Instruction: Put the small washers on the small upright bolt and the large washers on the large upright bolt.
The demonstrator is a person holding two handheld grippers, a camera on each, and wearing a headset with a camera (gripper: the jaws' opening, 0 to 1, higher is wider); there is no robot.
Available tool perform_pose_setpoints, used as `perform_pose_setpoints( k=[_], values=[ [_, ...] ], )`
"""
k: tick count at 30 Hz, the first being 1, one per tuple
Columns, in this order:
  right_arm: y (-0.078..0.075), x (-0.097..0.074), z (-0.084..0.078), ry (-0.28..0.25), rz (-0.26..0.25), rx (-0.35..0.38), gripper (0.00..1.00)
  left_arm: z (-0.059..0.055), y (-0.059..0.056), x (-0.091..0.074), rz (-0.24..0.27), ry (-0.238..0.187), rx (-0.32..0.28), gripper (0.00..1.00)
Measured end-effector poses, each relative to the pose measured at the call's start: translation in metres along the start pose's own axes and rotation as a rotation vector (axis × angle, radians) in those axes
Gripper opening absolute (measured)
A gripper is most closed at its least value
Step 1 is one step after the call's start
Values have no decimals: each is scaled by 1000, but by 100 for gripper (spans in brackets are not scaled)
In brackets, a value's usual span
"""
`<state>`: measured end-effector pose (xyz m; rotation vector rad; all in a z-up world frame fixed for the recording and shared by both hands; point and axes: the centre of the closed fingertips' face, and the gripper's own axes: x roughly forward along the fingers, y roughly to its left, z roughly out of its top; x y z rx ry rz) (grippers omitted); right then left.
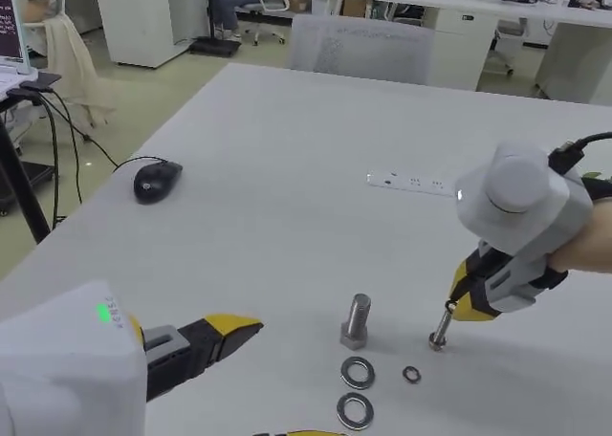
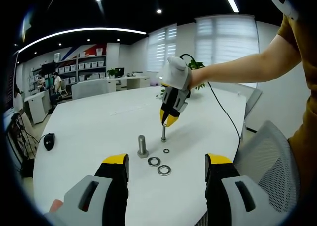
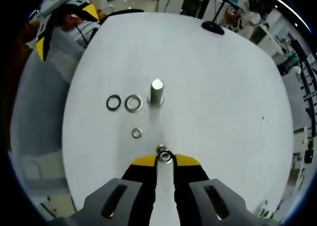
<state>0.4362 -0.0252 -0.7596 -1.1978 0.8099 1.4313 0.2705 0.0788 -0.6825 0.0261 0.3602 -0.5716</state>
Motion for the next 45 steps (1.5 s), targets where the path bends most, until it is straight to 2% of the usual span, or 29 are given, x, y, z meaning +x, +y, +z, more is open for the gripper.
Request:
perform_pose_setpoints(
  k=[12, 19, 28, 38, 45],
  values=[
    [3, 14, -1, 16, 17, -22, 12, -3, 2, 0, 9, 8, -4, 61],
    [6, 28, -10, 36, 45, -42, 13, -5, 5, -2, 18, 13, -10, 61],
    [6, 43, -18, 46, 65, -44, 13, -14, 7, -4, 31, 34, -28, 61],
    [4, 47, -21, 34, 56, -70, 13, -14, 9, -2, 35, 41, -26, 61],
    [3, 43, -22, 27, 51, -50, 16, -13, 7, -4, 35, 42, -23, 61]
  ],
)
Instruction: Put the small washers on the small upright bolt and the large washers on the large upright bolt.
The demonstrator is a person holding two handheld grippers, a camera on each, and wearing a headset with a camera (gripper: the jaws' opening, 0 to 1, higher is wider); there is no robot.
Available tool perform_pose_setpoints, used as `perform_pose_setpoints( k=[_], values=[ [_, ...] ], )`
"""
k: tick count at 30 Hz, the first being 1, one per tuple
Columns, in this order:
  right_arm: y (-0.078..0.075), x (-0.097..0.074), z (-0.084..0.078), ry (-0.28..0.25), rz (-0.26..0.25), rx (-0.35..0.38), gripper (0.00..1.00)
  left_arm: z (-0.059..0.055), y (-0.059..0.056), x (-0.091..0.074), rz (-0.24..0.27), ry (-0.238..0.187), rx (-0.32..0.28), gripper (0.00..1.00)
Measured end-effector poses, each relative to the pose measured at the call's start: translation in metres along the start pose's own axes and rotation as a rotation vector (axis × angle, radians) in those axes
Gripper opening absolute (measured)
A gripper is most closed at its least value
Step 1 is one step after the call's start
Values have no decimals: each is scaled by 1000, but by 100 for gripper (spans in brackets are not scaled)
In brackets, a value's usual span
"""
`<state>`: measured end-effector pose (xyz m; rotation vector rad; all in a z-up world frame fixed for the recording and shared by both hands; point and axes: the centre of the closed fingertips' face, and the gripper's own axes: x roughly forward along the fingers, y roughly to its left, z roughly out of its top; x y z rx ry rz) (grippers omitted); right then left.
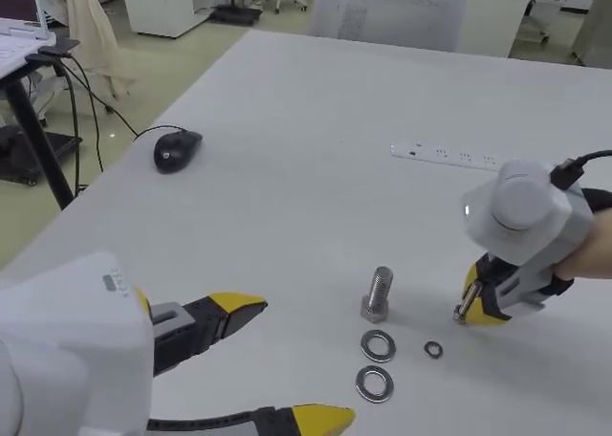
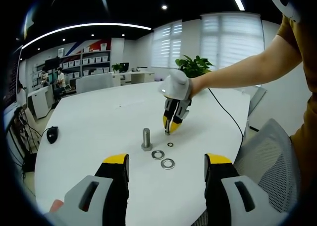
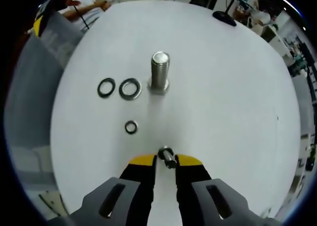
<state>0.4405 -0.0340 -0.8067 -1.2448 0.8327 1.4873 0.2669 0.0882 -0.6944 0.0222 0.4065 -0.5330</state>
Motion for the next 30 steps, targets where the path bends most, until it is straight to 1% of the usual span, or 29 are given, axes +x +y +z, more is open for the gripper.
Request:
perform_pose_setpoints(
  k=[7, 12, 17, 19, 23, 25, 27, 30],
  values=[
    [5, -10, -5, -2, -21, 25, 16, 0, -1, -2, 3, -1, 8, 61],
    [16, -13, -10, 5, -18, 39, 15, 6, -5, -5, 2, -18, 24, 61],
    [27, -15, -13, 7, -11, 55, 15, 9, -8, -8, -1, -23, 36, 61],
    [34, -14, -12, 2, -3, 57, 15, 10, -10, -10, -3, -21, 48, 61],
    [49, -10, -6, -8, 18, 54, 14, 11, -13, -13, -7, -24, 52, 61],
    [56, -7, -1, -12, 25, 46, 14, 14, -16, -14, -12, -35, 47, 61],
    [61, -4, 4, -21, 28, 33, 14, 17, -18, -15, -13, -43, 56, 61],
    [64, 0, 10, -23, 35, 27, 14, 17, -19, -16, -16, -44, 57, 61]
  ],
)
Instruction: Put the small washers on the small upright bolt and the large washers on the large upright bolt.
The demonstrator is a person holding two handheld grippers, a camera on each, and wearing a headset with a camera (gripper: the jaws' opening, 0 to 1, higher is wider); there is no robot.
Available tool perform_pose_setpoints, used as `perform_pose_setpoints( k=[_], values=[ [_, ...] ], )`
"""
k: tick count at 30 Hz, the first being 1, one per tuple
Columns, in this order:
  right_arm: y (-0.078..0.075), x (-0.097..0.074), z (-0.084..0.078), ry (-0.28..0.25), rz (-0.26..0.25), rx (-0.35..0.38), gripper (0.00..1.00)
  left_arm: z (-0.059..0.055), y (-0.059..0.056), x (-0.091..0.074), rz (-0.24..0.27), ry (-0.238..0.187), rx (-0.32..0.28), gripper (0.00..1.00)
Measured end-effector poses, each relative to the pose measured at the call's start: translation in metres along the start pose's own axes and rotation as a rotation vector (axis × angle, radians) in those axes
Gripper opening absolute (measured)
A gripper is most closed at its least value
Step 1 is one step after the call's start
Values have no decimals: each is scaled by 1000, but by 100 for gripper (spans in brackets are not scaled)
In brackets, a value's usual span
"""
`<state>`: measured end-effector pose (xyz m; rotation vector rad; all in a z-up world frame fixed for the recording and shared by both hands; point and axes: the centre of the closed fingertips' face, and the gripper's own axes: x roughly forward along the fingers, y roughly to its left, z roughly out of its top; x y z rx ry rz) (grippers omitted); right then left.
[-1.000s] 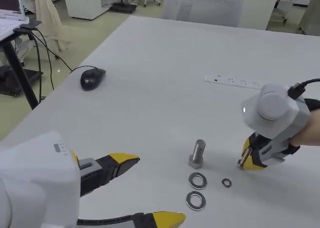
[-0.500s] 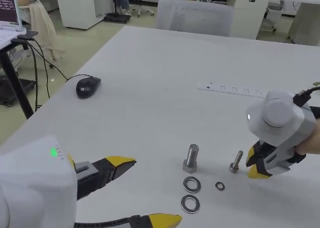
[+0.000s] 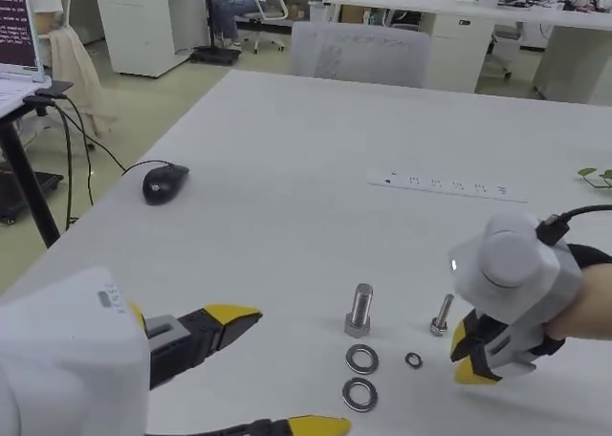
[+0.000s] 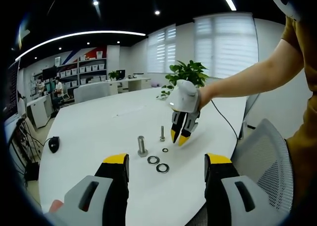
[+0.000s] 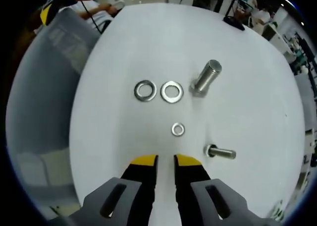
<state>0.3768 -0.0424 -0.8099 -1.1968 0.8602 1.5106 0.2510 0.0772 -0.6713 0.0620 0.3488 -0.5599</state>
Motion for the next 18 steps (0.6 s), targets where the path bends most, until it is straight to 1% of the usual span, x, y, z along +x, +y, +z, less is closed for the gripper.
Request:
perform_pose_setpoints(
  k=[2, 4, 6, 8, 13, 15, 18],
  values=[
    [1, 3, 3, -2, 2, -8, 14, -1, 0, -1, 0, 4, 1, 61],
    [-2, 5, 4, 1, -2, -11, 14, -2, -1, -3, 0, 7, 1, 61],
    [-5, 5, 8, -5, -8, -13, 14, 1, -1, -5, 4, -6, 1, 61],
    [-8, 6, 11, -5, -11, -14, 15, 2, 0, -5, 7, -10, -3, 61],
    [-12, 12, 18, -4, -1, -22, 18, 2, 2, -6, 10, -7, -1, 61],
    [-15, 13, 20, -4, -6, -28, 19, 1, 3, -6, 12, -4, -4, 61],
    [-18, 16, 23, -3, 1, -32, 19, 2, 5, -6, 17, -9, -8, 61]
  ],
)
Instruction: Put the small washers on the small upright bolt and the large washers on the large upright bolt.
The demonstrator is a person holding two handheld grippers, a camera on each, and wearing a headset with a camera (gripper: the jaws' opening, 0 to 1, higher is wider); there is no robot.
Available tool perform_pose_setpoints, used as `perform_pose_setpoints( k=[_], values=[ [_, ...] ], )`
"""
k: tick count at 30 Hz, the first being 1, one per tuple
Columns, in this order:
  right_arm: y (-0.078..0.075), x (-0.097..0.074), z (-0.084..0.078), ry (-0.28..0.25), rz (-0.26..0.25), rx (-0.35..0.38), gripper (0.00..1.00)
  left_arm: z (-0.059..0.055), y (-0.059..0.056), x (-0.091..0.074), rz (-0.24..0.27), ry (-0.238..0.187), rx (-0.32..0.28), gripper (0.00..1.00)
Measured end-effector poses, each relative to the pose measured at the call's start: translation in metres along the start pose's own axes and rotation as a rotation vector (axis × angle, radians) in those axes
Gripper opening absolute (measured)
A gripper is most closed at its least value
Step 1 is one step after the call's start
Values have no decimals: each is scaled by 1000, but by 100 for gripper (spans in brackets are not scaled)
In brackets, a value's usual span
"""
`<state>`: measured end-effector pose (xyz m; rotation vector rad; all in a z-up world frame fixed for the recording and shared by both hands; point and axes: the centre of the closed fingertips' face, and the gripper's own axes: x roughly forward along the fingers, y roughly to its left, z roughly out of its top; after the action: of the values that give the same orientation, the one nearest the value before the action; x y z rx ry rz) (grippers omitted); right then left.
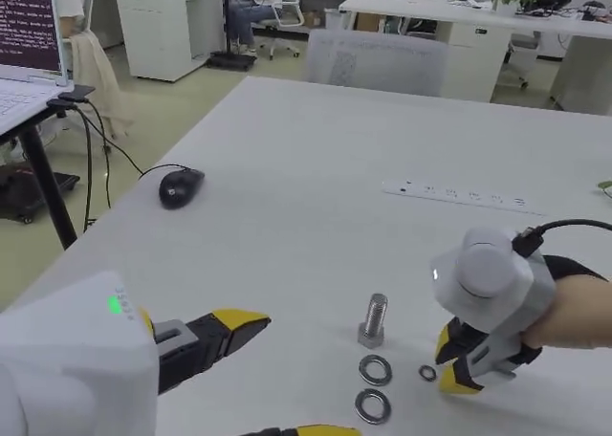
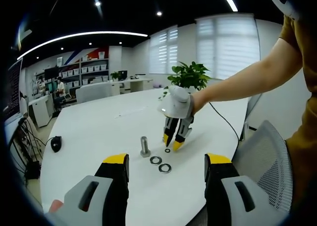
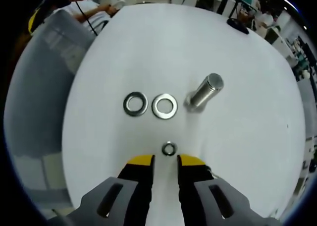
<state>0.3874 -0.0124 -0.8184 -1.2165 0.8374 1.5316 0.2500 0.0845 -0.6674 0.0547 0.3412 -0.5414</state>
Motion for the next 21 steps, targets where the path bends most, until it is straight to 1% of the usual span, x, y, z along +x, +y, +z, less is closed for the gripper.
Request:
perform_pose_setpoints(
  k=[4, 9, 11, 13, 18, 21],
  values=[
    [-2, 3, 2, 1, 9, -5, 19, -1, 2, 2, 2, 3, -6, 61],
    [-1, 6, 2, 1, 28, -7, 19, -3, 3, 4, 2, 11, -7, 61],
    [-3, 6, 4, -10, 29, -2, 20, -3, 4, 5, 2, 10, -13, 61],
    [-1, 6, 3, -11, 48, 13, 19, -3, 4, 6, -1, 13, -11, 61],
    [-2, 6, 4, -12, 45, 10, 18, -3, 3, 10, -11, 17, -8, 61],
    [-2, 7, 4, -11, 40, 8, 18, -3, 4, 11, -11, 11, -15, 61]
  ],
)
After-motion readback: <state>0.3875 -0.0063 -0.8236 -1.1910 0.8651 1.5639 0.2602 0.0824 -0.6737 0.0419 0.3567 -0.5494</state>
